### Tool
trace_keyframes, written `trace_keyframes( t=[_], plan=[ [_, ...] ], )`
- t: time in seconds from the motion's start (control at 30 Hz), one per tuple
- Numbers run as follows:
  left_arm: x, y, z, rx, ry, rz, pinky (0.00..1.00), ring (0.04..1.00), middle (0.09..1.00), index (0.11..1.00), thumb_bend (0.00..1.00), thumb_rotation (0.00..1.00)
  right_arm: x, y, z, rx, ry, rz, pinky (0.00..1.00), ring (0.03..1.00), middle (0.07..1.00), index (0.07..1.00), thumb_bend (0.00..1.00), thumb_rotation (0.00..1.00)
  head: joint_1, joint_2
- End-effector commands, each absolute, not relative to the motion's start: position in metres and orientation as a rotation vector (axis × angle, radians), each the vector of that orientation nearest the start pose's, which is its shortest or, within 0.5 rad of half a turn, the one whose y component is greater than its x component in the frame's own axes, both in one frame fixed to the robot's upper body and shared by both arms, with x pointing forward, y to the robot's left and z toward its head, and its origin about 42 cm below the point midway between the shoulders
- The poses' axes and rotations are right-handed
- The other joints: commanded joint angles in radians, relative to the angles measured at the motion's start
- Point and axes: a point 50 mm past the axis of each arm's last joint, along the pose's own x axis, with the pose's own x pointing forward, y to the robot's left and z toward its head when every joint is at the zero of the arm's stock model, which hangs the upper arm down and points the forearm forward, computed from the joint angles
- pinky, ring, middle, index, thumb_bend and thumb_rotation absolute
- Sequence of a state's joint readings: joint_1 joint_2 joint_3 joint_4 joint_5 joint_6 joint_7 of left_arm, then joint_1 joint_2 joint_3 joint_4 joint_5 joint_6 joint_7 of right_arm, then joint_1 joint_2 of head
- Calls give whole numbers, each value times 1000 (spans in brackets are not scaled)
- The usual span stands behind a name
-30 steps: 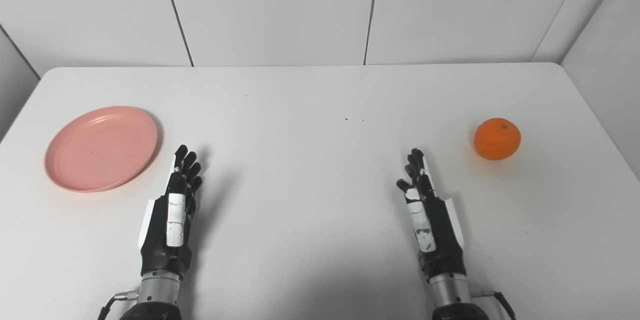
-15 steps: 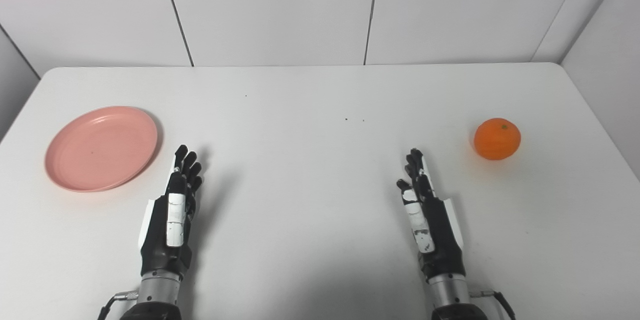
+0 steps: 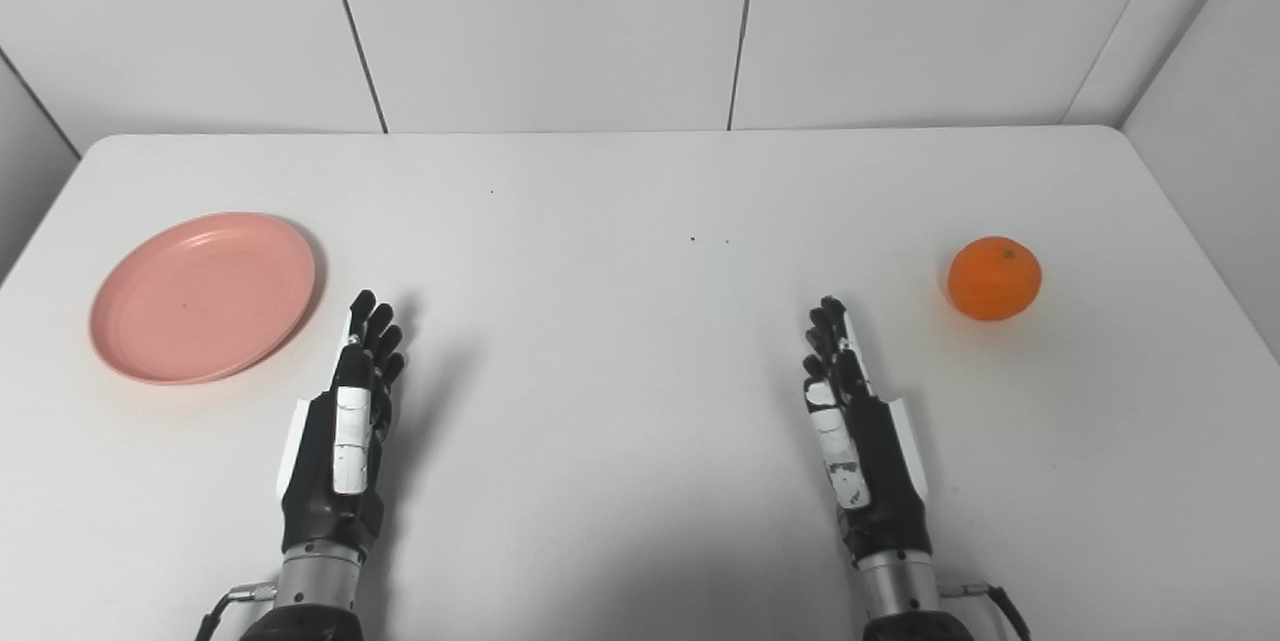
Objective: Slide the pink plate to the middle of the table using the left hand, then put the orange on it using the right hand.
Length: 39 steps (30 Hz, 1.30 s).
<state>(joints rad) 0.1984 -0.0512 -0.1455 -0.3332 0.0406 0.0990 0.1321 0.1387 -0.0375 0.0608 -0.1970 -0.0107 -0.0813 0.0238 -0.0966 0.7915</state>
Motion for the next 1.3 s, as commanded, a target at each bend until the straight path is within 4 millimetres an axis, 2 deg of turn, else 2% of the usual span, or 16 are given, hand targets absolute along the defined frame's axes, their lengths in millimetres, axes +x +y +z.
trace_keyframes(
  t=[0.0,0.3,0.63,0.83,1.07,1.13,1.17,1.2,1.23,1.27],
  plan=[
    [130,203,102,24,98,113,1000,992,1000,1000,931,1000,227,-213,118,-28,-243,8,988,981,966,990,962,1000,1,1],
    [130,202,104,28,96,109,1000,994,1000,1000,936,1000,226,-213,118,-25,-255,-1,997,980,966,994,933,1000,1,1],
    [130,202,104,24,95,113,1000,990,998,1000,925,1000,228,-214,112,-64,-227,-2,947,964,965,981,938,1000,1,0],
    [128,201,101,36,103,117,1000,982,992,1000,935,1000,223,-213,108,-53,-194,2,958,971,975,986,952,1000,8,-43],
    [126,199,99,19,101,109,1000,990,998,1000,964,1000,221,-215,108,-62,-174,-4,976,980,976,991,958,1000,27,-41],
    [125,198,98,23,101,110,1000,985,996,1000,960,1000,221,-217,107,-65,-173,-3,977,980,976,993,952,1000,47,-52],
    [124,196,97,23,103,110,1000,985,996,1000,955,1000,220,-218,105,-65,-173,-2,975,981,976,992,948,1000,67,-73],
    [124,195,96,22,105,111,1000,985,996,1000,953,1000,219,-219,104,-62,-171,0,973,981,976,992,945,1000,67,-73],
    [124,194,94,23,109,112,1000,985,995,1000,949,1000,219,-221,102,-57,-169,3,975,983,977,992,945,1000,90,-98],
    [123,193,93,24,111,113,1000,982,992,1000,947,1000,218,-222,101,-53,-167,5,979,984,978,993,946,1000,90,-98]
  ],
)
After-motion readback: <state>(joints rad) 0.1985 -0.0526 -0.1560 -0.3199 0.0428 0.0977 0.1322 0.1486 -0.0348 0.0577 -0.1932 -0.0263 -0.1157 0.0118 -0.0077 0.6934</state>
